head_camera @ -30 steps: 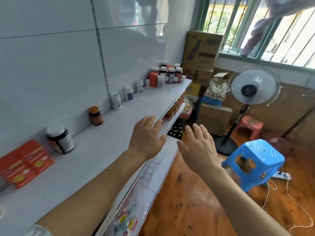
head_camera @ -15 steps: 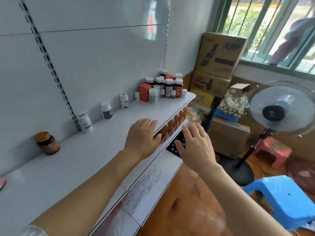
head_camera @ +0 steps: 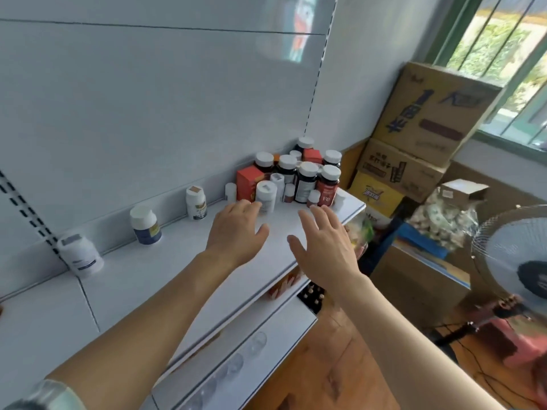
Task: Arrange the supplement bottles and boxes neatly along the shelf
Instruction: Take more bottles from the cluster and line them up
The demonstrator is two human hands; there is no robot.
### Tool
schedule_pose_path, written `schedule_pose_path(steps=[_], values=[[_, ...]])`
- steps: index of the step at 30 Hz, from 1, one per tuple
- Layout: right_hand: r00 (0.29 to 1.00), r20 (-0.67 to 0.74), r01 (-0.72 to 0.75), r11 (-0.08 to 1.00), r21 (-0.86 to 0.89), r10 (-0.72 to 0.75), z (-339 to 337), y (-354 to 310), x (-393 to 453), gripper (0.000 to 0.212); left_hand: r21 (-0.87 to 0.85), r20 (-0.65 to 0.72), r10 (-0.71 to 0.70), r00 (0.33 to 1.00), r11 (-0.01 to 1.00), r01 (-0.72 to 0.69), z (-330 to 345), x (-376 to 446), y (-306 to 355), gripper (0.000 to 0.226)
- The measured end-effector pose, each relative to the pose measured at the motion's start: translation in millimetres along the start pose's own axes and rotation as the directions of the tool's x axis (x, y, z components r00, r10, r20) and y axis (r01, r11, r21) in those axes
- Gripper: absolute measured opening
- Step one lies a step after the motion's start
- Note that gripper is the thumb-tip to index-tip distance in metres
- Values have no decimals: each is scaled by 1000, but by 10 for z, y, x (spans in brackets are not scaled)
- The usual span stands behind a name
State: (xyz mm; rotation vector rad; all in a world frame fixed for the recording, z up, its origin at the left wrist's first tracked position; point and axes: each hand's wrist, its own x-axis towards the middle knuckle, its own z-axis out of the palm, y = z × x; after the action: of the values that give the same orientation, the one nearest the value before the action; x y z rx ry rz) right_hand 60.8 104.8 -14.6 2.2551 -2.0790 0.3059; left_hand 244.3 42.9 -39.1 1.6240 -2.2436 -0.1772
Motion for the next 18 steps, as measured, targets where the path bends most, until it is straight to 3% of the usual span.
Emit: schedule_pose_path(steps=[9,14,18], values=[[973,2,231,971,62,-232,349,267,1159,59,16,-55,-163,985,986,164,200,751,-192,49],[896,-144,440,880,178,-419,534,310,1681,45,-22,-61,-320,946,948,319,297,962,-296,30],[821,-273,559,803,207,-501,562,291,2144,35,-13,-79,-411,908,911,411,306,1081,-314,40]])
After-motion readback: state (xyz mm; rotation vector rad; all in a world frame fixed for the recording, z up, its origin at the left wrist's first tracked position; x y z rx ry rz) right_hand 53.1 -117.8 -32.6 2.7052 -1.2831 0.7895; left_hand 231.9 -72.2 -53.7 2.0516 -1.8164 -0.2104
